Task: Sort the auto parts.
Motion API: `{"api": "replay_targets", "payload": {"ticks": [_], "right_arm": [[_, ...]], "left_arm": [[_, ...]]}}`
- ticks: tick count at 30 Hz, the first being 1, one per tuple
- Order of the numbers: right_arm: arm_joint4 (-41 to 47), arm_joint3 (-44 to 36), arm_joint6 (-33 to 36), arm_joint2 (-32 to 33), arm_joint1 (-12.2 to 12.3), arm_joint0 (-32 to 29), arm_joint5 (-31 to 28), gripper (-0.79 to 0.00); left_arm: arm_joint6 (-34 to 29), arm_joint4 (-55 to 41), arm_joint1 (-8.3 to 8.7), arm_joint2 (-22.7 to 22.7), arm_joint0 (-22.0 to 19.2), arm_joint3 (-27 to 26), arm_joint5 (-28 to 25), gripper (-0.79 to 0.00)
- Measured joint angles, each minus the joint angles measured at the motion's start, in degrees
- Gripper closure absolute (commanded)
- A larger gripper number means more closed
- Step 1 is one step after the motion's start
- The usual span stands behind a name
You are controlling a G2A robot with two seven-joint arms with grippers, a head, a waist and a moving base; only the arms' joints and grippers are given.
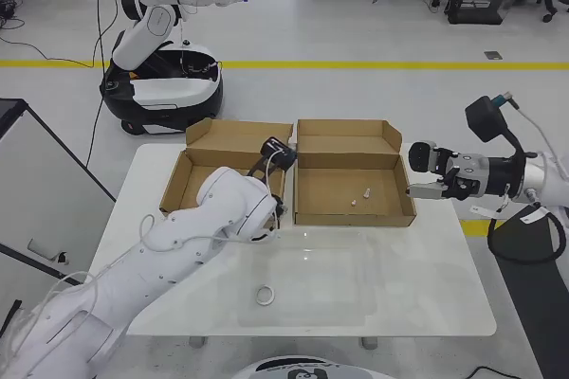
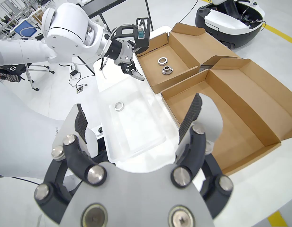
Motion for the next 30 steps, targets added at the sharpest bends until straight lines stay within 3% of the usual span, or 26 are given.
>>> {"api": "replay_targets", "payload": {"ticks": [11,24,30], "right_arm": [[0.0,0.0,0.0,0.0,0.0,0.0,0.0,-0.785],[0.0,0.0,0.0,0.0,0.0,0.0,0.0,-0.785],[0.0,0.0,0.0,0.0,0.0,0.0,0.0,-0.785]], "left_arm": [[0.0,-7.6,3.77,3.4,-4.4,-2.8,-4.5,-0.785],[0.1,-7.6,3.79,3.4,-4.4,-2.9,-4.5,-0.785],[0.5,-10.0,4.67,2.2,-1.9,-4.5,-14.6,-0.785]]}}
